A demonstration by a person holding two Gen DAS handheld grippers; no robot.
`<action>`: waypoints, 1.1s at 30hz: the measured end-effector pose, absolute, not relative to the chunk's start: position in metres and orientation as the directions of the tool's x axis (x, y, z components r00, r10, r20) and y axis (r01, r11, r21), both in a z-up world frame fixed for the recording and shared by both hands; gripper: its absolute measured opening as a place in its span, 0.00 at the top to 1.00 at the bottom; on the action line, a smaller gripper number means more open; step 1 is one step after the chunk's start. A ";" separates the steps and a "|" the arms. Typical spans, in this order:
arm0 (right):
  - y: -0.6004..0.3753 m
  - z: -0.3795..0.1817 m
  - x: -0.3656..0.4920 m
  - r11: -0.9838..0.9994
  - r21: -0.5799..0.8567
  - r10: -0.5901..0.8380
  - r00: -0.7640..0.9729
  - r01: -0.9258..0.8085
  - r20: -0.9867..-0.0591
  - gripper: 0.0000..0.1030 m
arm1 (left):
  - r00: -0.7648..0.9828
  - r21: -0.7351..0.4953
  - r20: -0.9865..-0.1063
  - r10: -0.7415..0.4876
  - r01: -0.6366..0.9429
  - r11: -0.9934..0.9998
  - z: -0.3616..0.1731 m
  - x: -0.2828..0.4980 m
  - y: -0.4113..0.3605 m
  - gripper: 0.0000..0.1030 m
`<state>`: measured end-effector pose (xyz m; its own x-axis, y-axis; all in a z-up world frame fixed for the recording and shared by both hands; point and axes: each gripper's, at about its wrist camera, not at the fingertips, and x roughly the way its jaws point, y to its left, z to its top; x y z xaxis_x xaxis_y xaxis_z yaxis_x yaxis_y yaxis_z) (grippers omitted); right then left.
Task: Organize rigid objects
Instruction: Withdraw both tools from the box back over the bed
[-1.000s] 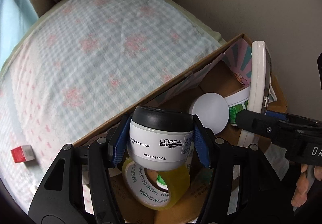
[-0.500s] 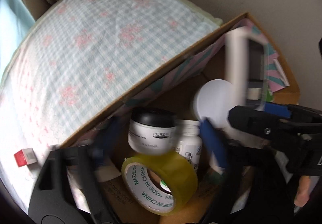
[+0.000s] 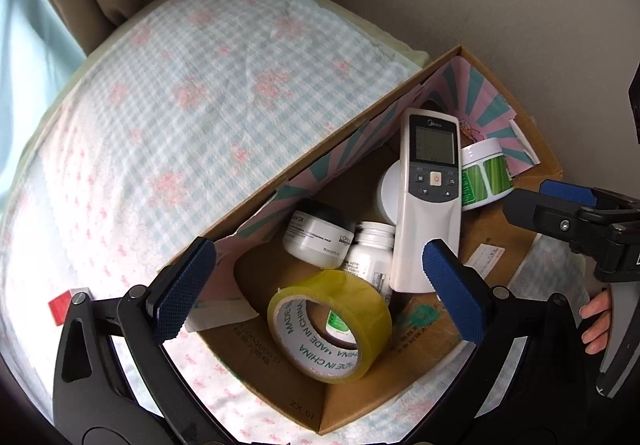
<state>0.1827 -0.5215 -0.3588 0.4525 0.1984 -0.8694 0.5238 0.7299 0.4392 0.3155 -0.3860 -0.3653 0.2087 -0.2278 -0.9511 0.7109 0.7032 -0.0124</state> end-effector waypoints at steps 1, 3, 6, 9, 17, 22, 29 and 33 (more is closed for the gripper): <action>-0.520 -0.357 0.182 0.729 0.440 0.196 0.456 0.524 -0.868 0.00 | 0.212 -0.011 -0.950 -0.229 0.711 0.704 -0.362 0.314 -0.385 0.00; -0.521 -0.357 0.184 0.731 0.442 0.192 0.465 0.520 -0.864 0.00 | 0.220 -0.005 -0.948 -0.229 0.710 0.704 -0.354 0.307 -0.382 0.00; -0.518 -0.350 0.185 0.741 0.439 0.187 0.472 0.508 -0.862 0.00 | 0.228 -0.001 -0.947 -0.228 0.706 0.708 -0.346 0.302 -0.376 0.00; -0.513 -0.339 0.182 0.759 0.425 0.172 0.476 0.494 -0.862 0.00 | 0.242 0.007 -0.944 -0.226 0.697 0.717 -0.334 0.293 -0.369 0.00; -0.496 -0.301 0.165 0.819 0.343 0.111 0.460 0.460 -0.881 0.00 | 0.260 0.013 -0.943 -0.207 0.650 0.760 -0.300 0.270 -0.340 0.00; -0.473 -0.276 0.153 0.880 0.274 0.078 0.450 0.388 -0.889 0.00 | 0.285 0.007 -0.937 -0.203 0.595 0.804 -0.274 0.251 -0.307 0.00; -0.419 -0.244 0.146 0.967 0.136 0.016 0.482 0.215 -0.876 0.00 | 0.381 0.093 -0.917 -0.123 0.501 0.860 -0.241 0.220 -0.229 0.00; -0.380 -0.229 0.149 0.988 0.095 0.020 0.517 0.120 -0.856 0.00 | 0.404 0.076 -0.909 -0.100 0.396 0.915 -0.234 0.209 -0.166 0.00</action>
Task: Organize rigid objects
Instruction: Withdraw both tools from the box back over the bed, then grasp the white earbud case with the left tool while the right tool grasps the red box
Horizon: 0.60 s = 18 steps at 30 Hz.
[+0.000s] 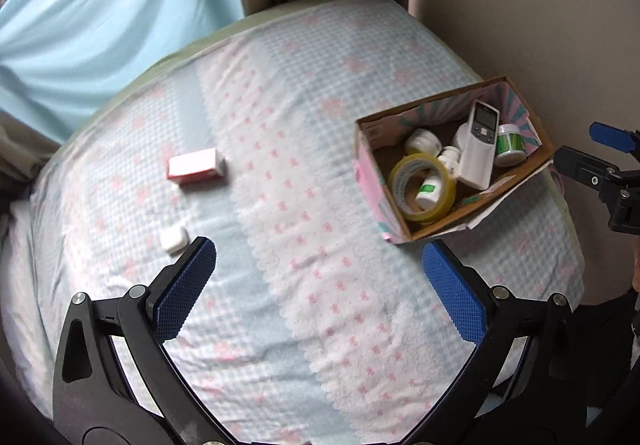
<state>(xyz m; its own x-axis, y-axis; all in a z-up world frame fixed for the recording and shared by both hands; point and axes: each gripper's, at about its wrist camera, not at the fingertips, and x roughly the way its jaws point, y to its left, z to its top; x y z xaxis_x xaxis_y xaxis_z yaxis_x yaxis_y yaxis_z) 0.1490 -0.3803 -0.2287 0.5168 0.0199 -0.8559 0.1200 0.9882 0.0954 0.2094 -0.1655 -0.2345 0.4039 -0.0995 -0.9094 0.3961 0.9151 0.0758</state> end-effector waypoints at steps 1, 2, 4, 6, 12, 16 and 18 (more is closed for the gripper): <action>-0.371 -0.227 0.151 0.991 0.085 0.020 0.517 0.103 -0.856 0.00 | 0.405 0.066 -0.909 -0.094 0.365 0.928 -0.236 0.209 -0.149 0.00; -0.361 -0.227 0.153 0.993 0.077 0.022 0.515 0.086 -0.857 0.00 | 0.407 0.063 -0.909 -0.084 0.335 0.940 -0.238 0.207 -0.133 0.00; -0.342 -0.225 0.158 0.996 0.072 0.039 0.510 0.045 -0.859 0.00 | 0.416 0.068 -0.908 -0.053 0.271 0.960 -0.243 0.204 -0.103 0.00; -0.323 -0.224 0.167 0.997 0.072 0.063 0.507 -0.002 -0.860 0.00 | 0.421 0.066 -0.907 -0.028 0.208 0.976 -0.250 0.200 -0.074 0.00; -0.263 -0.230 0.216 0.979 0.062 0.150 0.482 -0.194 -0.863 0.00 | 0.424 0.065 -0.904 0.052 0.015 0.998 -0.274 0.199 -0.002 0.00; -0.220 -0.238 0.257 0.942 0.061 0.215 0.453 -0.331 -0.865 0.00 | 0.414 0.027 -0.908 0.068 -0.105 0.994 -0.294 0.208 0.034 0.00; -0.196 -0.245 0.280 0.912 0.031 0.223 0.430 -0.410 -0.875 0.00 | 0.392 0.016 -0.917 0.072 -0.145 0.989 -0.310 0.218 0.047 0.00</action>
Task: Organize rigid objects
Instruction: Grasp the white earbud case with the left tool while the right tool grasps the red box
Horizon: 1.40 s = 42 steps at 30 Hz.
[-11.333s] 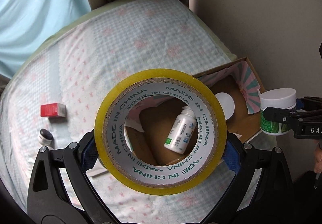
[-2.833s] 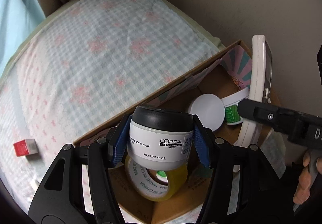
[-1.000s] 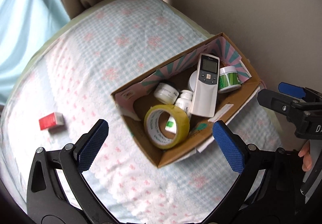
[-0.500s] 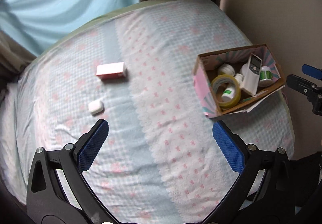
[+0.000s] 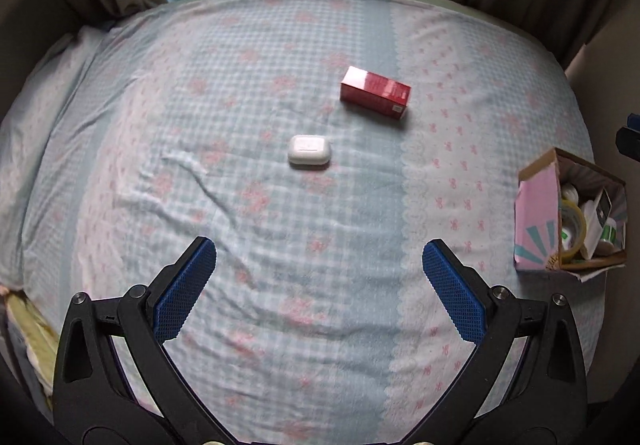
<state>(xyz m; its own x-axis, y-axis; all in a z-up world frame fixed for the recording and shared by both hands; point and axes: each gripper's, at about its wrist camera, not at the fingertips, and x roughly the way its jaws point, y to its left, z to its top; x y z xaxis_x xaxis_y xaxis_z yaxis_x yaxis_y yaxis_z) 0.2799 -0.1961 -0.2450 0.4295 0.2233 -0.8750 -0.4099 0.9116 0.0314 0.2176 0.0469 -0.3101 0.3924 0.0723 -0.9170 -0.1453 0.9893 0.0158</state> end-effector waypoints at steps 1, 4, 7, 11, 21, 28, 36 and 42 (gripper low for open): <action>-0.185 -0.249 0.292 0.893 0.025 0.232 0.411 -0.450 -0.882 0.00 | 0.382 0.015 -0.921 0.076 -0.160 0.987 -0.319 0.223 0.051 0.00; -0.149 -0.270 0.332 0.823 0.008 0.235 0.328 -0.568 -0.915 0.00 | 0.345 0.007 -0.936 0.074 -0.192 0.981 -0.351 0.241 0.062 0.00; -0.118 -0.300 0.367 0.739 -0.023 0.203 0.256 -0.673 -0.945 0.00 | 0.308 -0.004 -0.949 0.062 -0.209 0.978 -0.382 0.266 0.071 0.00; -0.082 -0.335 0.403 0.620 -0.045 0.200 0.214 -0.784 -0.956 0.00 | 0.295 -0.010 -0.954 0.054 -0.213 0.977 -0.412 0.302 0.082 0.00; -0.010 -0.429 0.453 0.378 -0.109 0.050 0.138 -0.919 -0.989 0.12 | 0.238 -0.061 -0.971 -0.010 -0.204 0.977 -0.482 0.367 0.089 0.03; 0.014 -0.465 0.465 0.337 -0.104 0.013 0.115 -0.936 -0.993 0.25 | 0.230 -0.057 -0.973 -0.008 -0.210 0.976 -0.505 0.385 0.093 0.13; 0.032 -0.485 0.462 0.310 -0.110 -0.012 0.111 -0.944 -0.994 0.41 | 0.243 -0.043 -0.970 0.010 -0.215 0.976 -0.508 0.398 0.091 0.25; 0.039 -0.488 0.464 0.328 -0.114 -0.023 0.113 -0.938 -0.993 0.54 | 0.246 -0.035 -0.969 0.010 -0.179 0.983 -0.504 0.401 0.084 0.43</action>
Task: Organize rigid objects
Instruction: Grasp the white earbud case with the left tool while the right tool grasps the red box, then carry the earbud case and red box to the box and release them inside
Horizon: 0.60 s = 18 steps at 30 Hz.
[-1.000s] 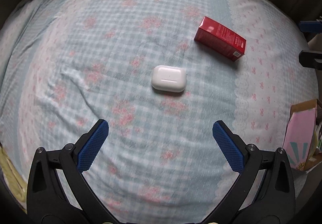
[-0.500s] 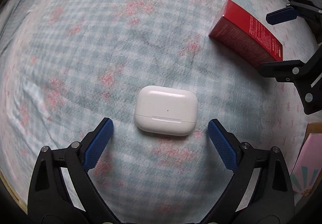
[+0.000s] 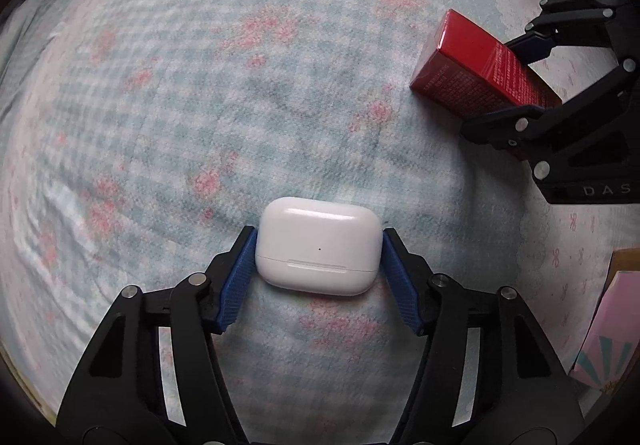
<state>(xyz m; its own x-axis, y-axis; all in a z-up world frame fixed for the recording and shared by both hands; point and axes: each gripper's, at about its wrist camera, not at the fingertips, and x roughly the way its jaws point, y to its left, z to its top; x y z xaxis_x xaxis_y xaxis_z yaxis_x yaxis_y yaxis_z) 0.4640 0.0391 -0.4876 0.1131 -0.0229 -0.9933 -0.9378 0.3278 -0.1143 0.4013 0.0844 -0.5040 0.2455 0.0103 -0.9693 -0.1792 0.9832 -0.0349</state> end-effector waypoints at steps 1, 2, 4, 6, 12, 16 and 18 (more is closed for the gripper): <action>0.043 -0.485 0.469 0.326 -0.131 -0.033 0.127 -0.936 -0.991 0.61 | 0.246 -0.029 -0.969 0.014 -0.171 0.985 -0.504 0.402 0.083 0.43; 0.048 -0.484 0.471 0.322 -0.136 -0.037 0.131 -0.937 -0.991 0.61 | 0.249 -0.029 -0.968 0.014 -0.169 0.985 -0.504 0.402 0.083 0.43; 0.051 -0.483 0.474 0.326 -0.126 -0.030 0.123 -0.937 -0.992 0.61 | 0.257 -0.040 -0.966 0.006 -0.172 0.984 -0.504 0.402 0.084 0.43; 0.048 -0.478 0.479 0.325 -0.130 -0.023 0.130 -0.937 -0.991 0.62 | 0.265 -0.042 -0.964 0.004 -0.169 0.985 -0.504 0.398 0.081 0.43; 0.026 -0.469 0.473 0.375 -0.130 0.004 0.142 -0.918 -0.990 0.62 | 0.280 -0.048 -0.960 0.000 -0.163 0.986 -0.498 0.387 0.082 0.43; 0.012 -0.451 0.476 0.446 -0.086 0.044 0.118 -0.891 -0.992 0.63 | 0.303 -0.038 -0.953 0.013 -0.160 0.986 -0.480 0.382 0.086 0.43; 0.006 -0.441 0.477 0.472 -0.079 0.060 0.121 -0.878 -0.991 0.63 | 0.316 -0.044 -0.949 0.008 -0.156 0.987 -0.469 0.380 0.087 0.43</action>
<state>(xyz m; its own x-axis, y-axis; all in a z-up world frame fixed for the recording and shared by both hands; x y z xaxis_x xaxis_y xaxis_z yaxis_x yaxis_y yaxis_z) 0.4767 0.0056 -0.4412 0.1213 0.0597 -0.9908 -0.8779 0.4723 -0.0790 0.3799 0.0868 -0.4686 0.3165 0.0079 -0.9486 -0.1560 0.9868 -0.0439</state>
